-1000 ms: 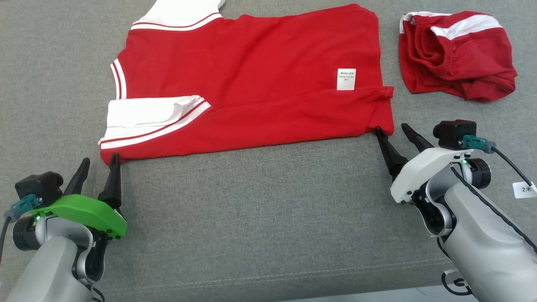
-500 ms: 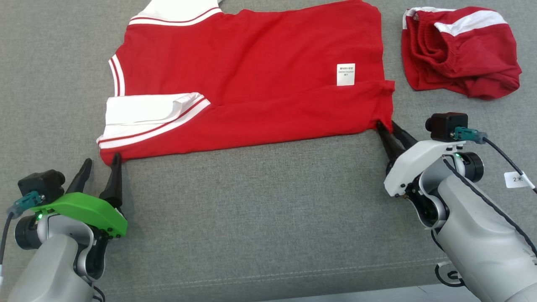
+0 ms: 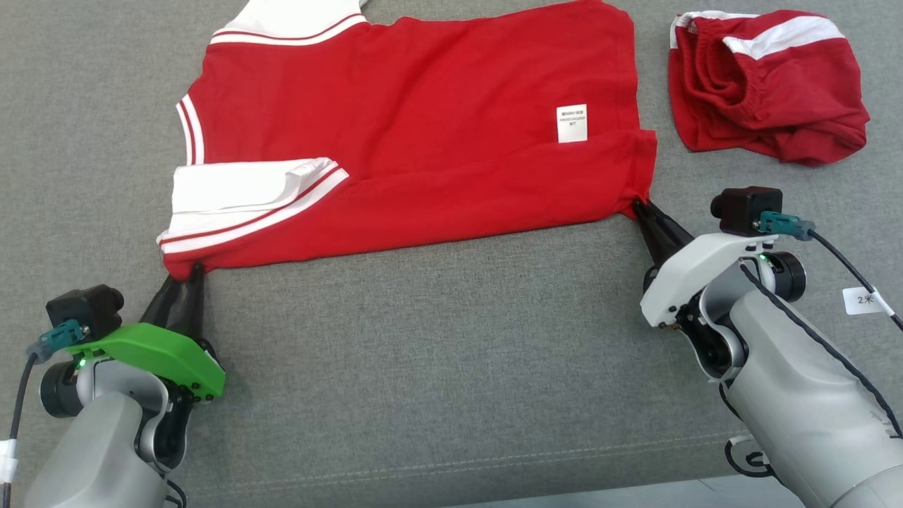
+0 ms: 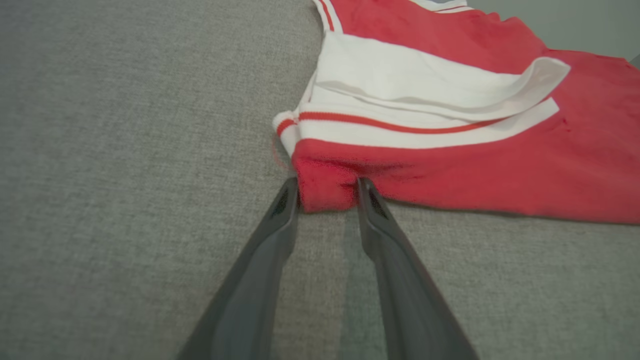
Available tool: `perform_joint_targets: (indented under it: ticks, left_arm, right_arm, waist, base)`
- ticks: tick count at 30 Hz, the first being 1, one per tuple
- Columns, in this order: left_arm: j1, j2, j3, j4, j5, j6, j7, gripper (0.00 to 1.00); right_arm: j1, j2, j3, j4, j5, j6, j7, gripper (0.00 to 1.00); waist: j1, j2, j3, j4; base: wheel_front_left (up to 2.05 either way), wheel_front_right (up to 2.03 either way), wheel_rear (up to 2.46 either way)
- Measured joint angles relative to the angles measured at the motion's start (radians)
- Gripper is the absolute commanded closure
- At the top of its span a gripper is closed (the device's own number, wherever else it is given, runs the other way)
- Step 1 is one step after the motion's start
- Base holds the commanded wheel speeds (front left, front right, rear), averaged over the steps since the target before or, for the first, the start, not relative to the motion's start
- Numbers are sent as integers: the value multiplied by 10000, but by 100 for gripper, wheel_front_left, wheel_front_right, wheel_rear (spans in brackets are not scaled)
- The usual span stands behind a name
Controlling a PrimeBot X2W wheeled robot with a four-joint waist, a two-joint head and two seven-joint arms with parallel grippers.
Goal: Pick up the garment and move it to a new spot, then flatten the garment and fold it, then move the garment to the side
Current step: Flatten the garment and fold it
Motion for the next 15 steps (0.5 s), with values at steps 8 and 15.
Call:
perform_joint_targets:
  ticks: [8, 15]
  left_arm:
    - [-74, 10, -29, 136, -255, -82, 0, 100]
    - [-73, 376, -299, 125, 228, -174, -13, 100]
  right_arm:
    - [-155, 61, -4, 261, 2, 123, -245, 100]
    - [-142, 69, -113, 483, 58, 282, -499, 100]
  waist:
    - [0, 0, -48, -52]
    - [0, 0, -296, -40]
  base:
    - [0, 0, 0]
    - [0, 0, 0]
